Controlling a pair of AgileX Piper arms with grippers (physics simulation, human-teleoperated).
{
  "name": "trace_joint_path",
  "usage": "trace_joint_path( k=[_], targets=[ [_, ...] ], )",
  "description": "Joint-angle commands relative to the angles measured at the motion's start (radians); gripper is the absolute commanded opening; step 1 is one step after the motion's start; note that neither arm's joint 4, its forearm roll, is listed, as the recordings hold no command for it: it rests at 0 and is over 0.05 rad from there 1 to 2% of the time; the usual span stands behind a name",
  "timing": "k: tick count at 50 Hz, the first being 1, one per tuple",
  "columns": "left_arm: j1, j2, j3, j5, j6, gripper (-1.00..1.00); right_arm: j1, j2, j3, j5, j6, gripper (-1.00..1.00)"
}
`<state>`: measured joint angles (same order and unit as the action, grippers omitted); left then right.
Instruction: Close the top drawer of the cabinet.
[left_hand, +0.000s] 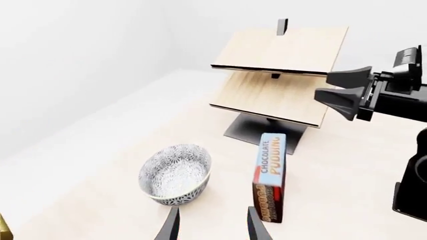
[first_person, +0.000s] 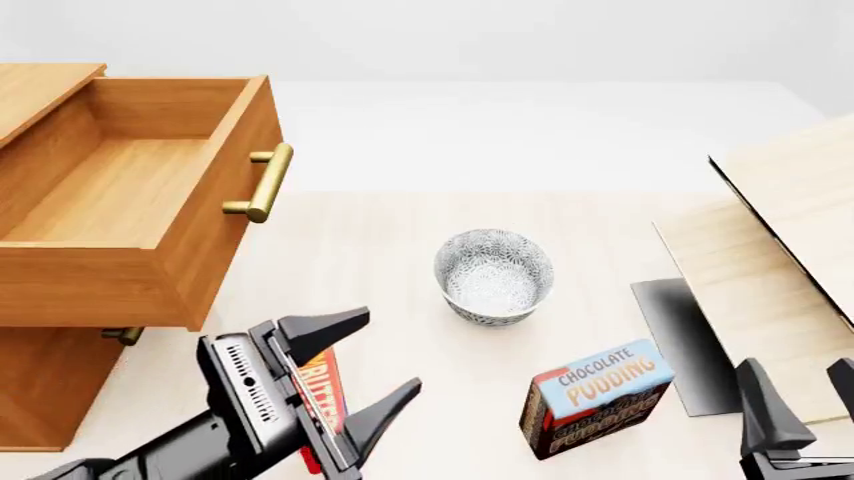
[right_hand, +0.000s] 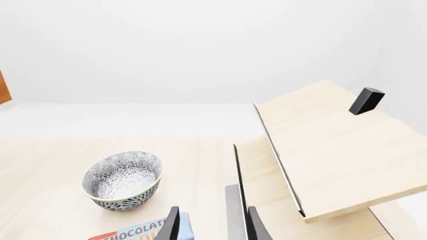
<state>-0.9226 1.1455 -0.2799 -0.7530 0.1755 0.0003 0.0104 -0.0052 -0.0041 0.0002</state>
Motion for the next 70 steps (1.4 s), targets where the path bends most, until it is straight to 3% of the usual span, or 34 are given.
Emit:
trace_joint_path(
  k=[1, 32, 70],
  targets=[
    [0.002, 0.093, -0.038, -0.055, 0.016, 1.0, 0.0, 0.0, 0.0, 0.0, 0.0, 1.0],
    [-0.006, 0.196, -0.223, -0.011, 0.032, 1.0, 0.0, 0.0, 0.0, 0.0, 0.0, 1.0],
    [0.053, 0.241, -0.262, -0.028, 0.008, 1.0, 0.0, 0.0, 0.0, 0.0, 0.0, 1.0]
  ],
)
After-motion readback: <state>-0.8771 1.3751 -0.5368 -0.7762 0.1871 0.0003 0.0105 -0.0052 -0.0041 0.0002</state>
